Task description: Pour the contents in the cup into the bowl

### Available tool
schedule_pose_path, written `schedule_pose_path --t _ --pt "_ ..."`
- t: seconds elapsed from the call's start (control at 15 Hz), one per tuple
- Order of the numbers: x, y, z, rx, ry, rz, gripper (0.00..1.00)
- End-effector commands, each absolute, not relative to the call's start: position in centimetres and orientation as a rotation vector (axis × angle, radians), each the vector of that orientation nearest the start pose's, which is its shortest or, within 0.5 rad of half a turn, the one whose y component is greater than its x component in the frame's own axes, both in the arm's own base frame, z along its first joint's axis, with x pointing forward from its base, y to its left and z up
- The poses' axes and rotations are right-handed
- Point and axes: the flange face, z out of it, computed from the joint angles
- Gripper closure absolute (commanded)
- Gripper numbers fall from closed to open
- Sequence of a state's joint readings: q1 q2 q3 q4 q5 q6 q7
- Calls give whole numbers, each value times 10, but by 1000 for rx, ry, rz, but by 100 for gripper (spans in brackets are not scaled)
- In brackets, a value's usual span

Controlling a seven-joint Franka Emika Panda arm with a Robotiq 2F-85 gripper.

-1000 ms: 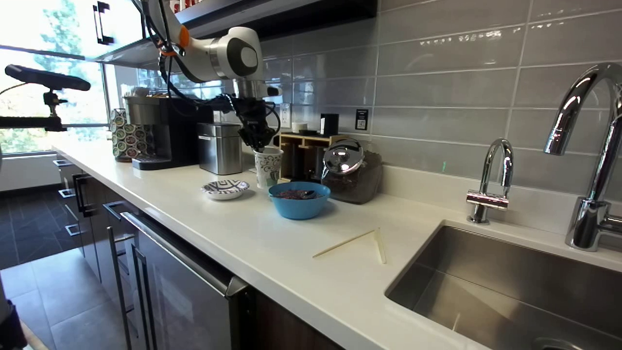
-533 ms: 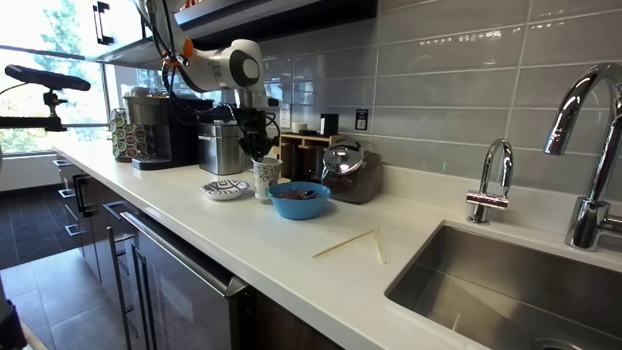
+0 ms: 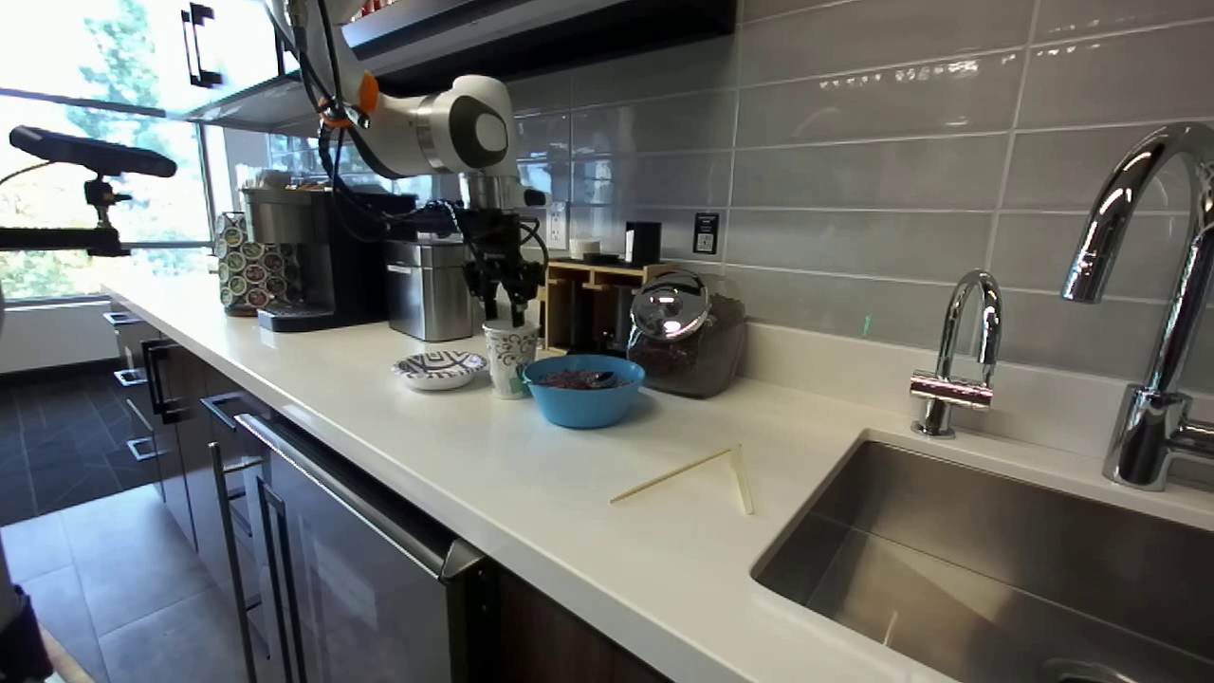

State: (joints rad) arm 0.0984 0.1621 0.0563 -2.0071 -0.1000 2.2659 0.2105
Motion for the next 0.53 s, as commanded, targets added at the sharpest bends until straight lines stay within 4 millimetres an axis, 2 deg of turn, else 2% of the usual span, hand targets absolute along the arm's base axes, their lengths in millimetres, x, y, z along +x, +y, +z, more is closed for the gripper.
schedule_pose_path --t 0.0,0.13,0.33,0.47 --pt "574 90 422 -3131 39 -179 12" --pt "563 92 446 -3054 92 -126 0" --pt "536 82 482 -2935 250 47 0" --pt "515 68 502 -2865 276 43 0"
